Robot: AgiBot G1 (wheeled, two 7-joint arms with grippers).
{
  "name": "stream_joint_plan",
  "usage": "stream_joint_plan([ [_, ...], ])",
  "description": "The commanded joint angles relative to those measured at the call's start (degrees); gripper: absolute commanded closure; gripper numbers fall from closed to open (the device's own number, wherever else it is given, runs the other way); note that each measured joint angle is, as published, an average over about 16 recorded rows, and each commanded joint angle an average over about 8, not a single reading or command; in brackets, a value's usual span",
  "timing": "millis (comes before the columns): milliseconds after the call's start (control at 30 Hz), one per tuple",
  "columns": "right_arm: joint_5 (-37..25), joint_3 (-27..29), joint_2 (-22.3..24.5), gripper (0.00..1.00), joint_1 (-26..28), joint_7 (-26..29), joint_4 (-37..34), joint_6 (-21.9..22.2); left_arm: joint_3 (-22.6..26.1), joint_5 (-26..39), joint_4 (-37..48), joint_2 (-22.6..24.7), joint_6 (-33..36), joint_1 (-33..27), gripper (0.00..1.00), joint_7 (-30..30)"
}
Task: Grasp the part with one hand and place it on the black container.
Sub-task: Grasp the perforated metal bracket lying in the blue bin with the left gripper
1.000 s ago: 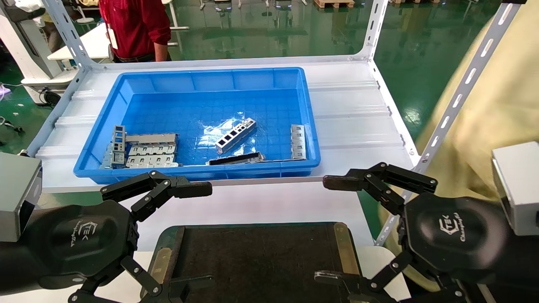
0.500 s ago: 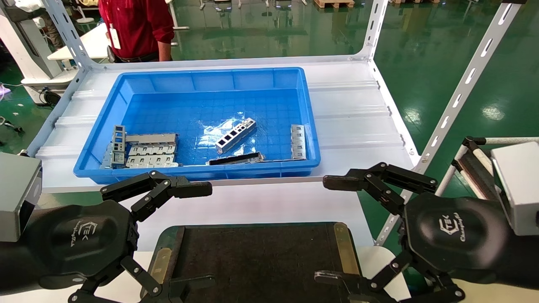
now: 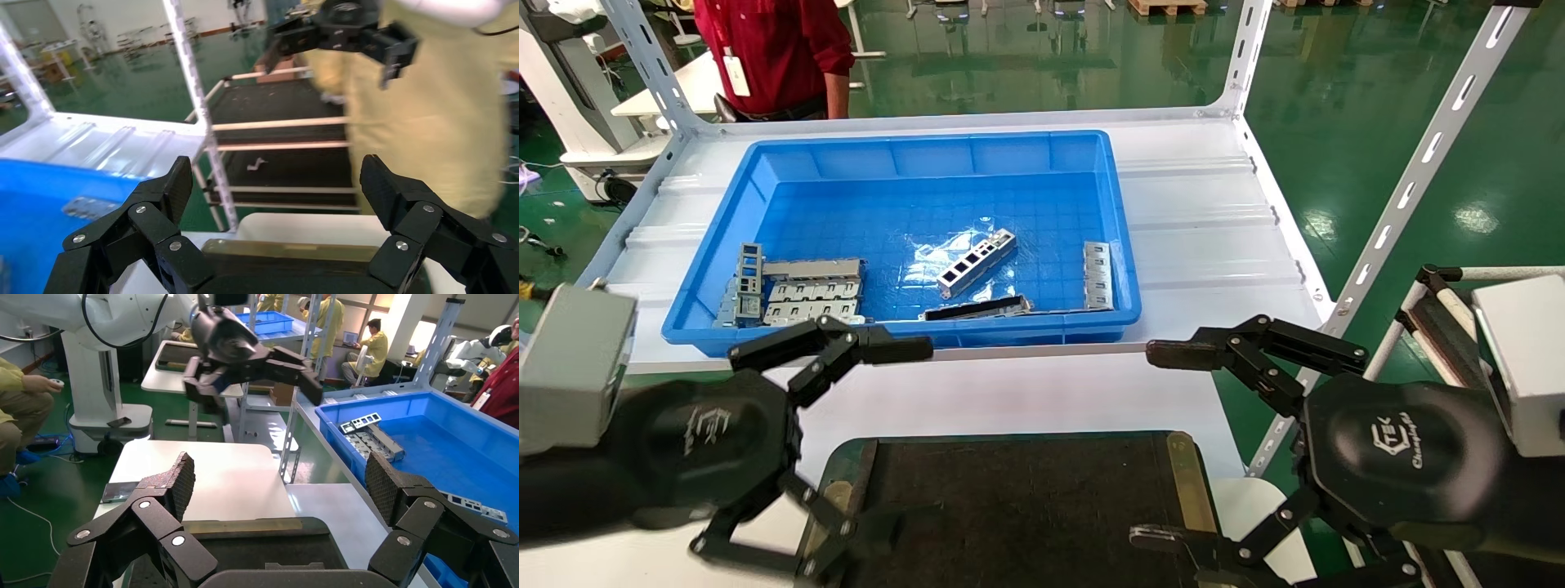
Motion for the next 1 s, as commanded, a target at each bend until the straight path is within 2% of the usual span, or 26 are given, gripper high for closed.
stream_joint_plan([
  [33,0.0,0.0,0.0,0.0,0.0,0.0,0.0,0.0,0.17,0.72,0.07,0.2,-0.8,-0.32,0.0,-0.18],
  [533,0.02,-0.03,0.01,0.0,0.01,-0.01,-0.01,0.01,4.62,12.48,8.21,7.09,-9.44,-8.38,0.0,-0.94],
  [1000,0.03,-0.05,0.02,0.0,0.02,-0.03,-0.01,0.01,9.1,23.05,27.13,18.28,-17.99,-18.83,0.0,2.53],
])
